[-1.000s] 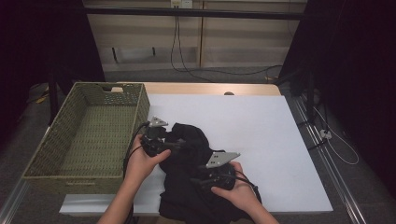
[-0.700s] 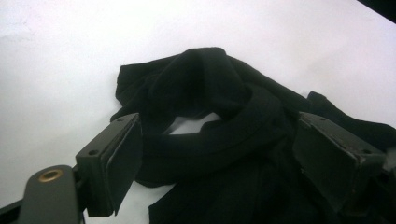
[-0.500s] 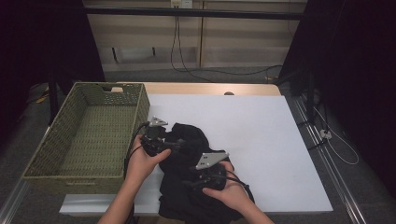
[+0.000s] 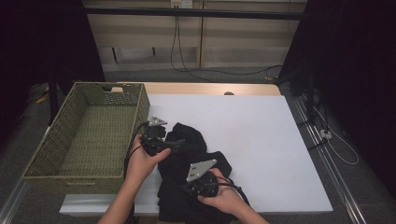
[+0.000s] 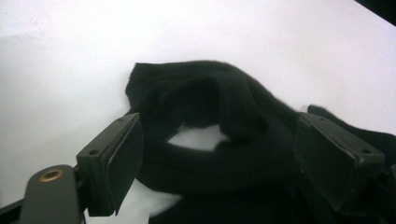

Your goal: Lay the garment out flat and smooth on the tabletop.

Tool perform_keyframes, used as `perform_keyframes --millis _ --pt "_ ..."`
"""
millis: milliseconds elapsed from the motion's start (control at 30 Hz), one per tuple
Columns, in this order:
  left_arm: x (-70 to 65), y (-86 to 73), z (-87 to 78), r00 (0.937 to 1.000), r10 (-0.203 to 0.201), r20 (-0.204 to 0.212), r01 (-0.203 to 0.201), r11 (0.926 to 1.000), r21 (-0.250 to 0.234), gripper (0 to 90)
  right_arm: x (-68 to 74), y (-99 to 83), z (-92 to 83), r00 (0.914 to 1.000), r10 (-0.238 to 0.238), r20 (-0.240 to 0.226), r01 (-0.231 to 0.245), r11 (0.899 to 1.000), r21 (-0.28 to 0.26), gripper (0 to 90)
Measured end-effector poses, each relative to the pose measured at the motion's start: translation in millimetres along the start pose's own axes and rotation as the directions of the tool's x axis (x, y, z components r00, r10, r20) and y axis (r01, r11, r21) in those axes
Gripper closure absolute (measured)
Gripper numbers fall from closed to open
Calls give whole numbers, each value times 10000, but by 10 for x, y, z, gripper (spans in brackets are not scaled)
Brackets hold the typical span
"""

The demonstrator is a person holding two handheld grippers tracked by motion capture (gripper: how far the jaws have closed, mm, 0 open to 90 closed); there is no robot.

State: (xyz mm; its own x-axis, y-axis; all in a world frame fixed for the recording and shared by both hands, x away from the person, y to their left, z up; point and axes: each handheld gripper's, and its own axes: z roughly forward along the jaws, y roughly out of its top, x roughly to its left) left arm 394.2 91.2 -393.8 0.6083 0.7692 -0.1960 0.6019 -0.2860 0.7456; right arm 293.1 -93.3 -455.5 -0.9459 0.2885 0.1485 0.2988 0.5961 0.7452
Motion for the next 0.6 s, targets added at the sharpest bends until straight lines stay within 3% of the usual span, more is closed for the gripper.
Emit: perform_keyframes --millis 67,133,200,267,333,433,500,600 --pt "5 -1 -2 10000 13 -20 -13 10000 -1 170 58 -2 5 9993 -45 -372 48 10000 74 889" --pt "1 -1 -4 10000 -10 -7 10 10000 -23 172 78 -4 -5 9996 -85 -286 88 9999 99 886" --pt "-6 2 -11 10000 77 10 -77 10000 -6 172 38 -12 -34 9995 255 -187 -255 9997 12 836" --pt "-14 4 -14 10000 61 38 -61 10000 -38 172 -30 -11 -102 9974 709 143 -704 9968 -369 728" --pt "-13 5 -13 9999 87 51 -87 10000 -39 172 -109 -6 -208 9915 979 860 -925 9936 -652 672" --pt "-7 2 -9 10000 96 21 -95 10000 -16 172 -222 -36 -377 9737 1202 1937 -1051 9907 -864 596" --pt "-5 3 -11 9998 215 25 -215 9997 69 172 -315 -95 -472 9531 1450 2658 -1247 9879 -918 543" --pt "-20 2 -2 9999 142 32 -142 9999 -8 172 -467 -215 -602 9241 2015 3246 -1695 9777 -1243 533"
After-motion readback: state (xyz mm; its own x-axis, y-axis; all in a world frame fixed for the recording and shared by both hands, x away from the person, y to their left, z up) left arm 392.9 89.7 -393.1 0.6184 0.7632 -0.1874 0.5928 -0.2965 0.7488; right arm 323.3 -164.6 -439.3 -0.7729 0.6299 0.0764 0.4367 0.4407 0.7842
